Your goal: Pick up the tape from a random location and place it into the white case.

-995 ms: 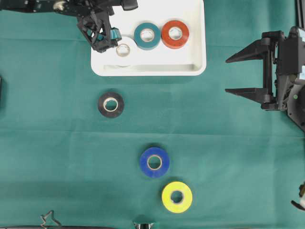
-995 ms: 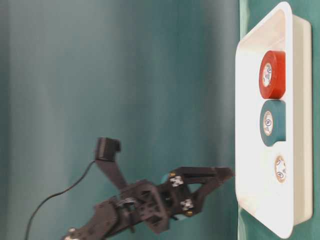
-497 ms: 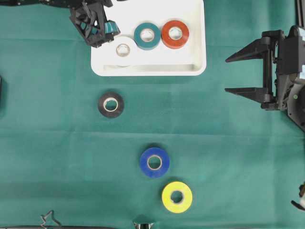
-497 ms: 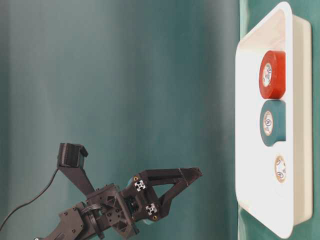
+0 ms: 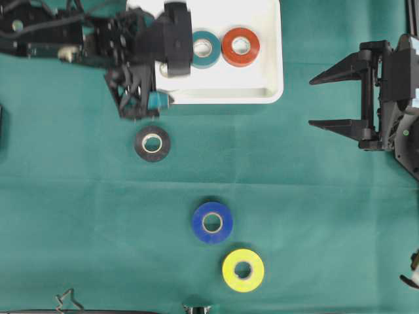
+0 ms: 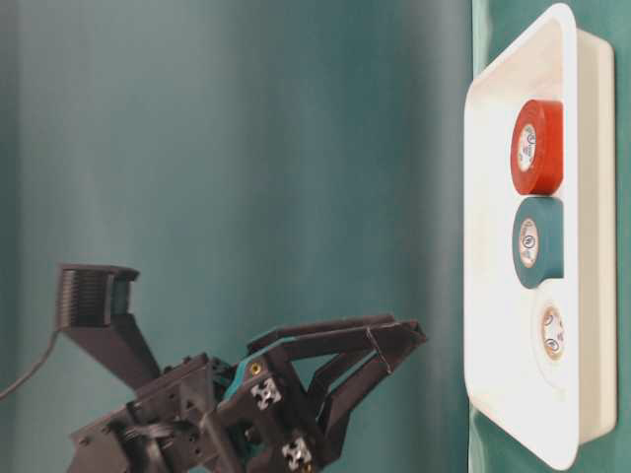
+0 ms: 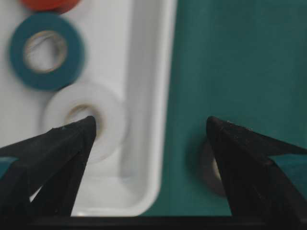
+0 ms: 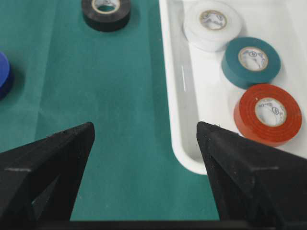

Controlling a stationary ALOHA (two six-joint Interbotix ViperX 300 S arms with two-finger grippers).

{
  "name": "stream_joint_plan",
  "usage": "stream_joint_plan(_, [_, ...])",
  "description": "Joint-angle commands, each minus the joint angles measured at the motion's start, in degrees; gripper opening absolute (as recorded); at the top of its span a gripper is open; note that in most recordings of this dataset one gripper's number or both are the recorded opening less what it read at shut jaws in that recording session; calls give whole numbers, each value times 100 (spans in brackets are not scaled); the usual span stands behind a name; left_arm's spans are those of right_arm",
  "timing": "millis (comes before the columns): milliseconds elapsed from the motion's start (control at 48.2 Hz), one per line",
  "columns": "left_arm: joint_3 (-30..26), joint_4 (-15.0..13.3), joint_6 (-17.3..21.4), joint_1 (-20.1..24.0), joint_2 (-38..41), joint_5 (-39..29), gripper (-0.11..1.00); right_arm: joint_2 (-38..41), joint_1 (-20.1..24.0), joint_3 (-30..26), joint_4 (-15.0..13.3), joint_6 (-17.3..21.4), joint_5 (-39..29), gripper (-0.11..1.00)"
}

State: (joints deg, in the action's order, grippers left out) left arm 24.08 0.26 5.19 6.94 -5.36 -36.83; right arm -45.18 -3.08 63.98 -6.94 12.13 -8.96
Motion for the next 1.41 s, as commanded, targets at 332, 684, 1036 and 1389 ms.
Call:
stream_joint_plan(332, [18, -18, 0, -246, -264, 281, 97, 9, -9, -158, -9, 18, -26, 85])
stream_joint_plan(684, [308, -18, 9, -246, -861, 650, 96, -18, -9, -308, -26, -26, -97, 85])
stream_joint_plan(1036, [782, -18, 9, -246, -1635, 1248, 96, -35, -9, -633, -264, -26, -114, 85])
stream_joint_plan(1389, [1415, -26, 0, -246, -2540, 1942, 96, -176, -9, -826, -325, -26, -62, 85])
